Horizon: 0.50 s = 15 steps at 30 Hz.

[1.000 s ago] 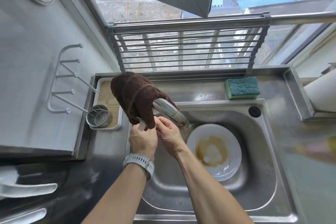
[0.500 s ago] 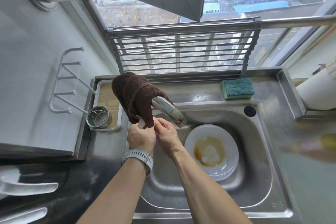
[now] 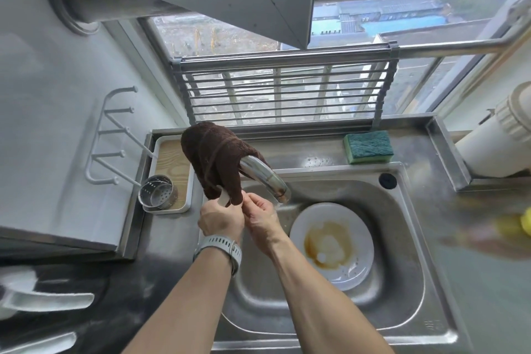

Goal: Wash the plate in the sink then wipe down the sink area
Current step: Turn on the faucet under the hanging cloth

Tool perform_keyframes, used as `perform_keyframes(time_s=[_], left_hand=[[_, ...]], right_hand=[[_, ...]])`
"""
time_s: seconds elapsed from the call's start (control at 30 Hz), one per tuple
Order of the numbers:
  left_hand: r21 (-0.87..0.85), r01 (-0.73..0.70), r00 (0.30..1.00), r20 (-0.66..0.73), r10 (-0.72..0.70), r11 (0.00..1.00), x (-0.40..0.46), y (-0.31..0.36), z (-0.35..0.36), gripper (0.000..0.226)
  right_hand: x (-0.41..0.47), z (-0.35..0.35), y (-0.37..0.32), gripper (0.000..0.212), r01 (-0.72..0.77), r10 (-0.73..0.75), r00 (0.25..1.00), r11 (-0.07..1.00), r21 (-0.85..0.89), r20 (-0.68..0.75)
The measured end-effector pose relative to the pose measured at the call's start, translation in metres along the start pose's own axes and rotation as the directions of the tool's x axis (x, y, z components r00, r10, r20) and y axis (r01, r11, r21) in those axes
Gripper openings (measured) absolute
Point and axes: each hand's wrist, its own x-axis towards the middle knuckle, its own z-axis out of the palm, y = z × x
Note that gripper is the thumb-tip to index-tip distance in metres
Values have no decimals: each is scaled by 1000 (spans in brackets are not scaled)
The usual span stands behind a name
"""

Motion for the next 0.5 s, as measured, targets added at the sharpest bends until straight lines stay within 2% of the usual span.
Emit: perform_keyframes(time_s=[0.13, 0.23, 0.33, 0.4, 0.5], left_hand=[[-21, 4, 1000, 1, -4, 1000, -2, 1, -1, 32], [-32, -18, 1000, 11, 18, 999, -5, 3, -5, 30], [-21, -42, 996, 75, 43, 999, -7, -4, -10, 31], [6, -77, 990, 120, 76, 997, -14, -12, -14, 36], [-22, -28, 983, 182, 32, 999, -30, -27, -8, 40]], right_hand=[[1, 3, -1, 48, -4, 6, 1000, 997, 71, -25], [-2, 4, -2, 43, -1, 6, 998, 997, 74, -65], [-9, 11, -5, 34, -34, 39, 998, 994, 102, -47], [-16, 9, -7, 31, -71, 83, 994, 983, 167, -64], [-38, -16, -17, 34, -157, 211, 964, 943, 295, -161]])
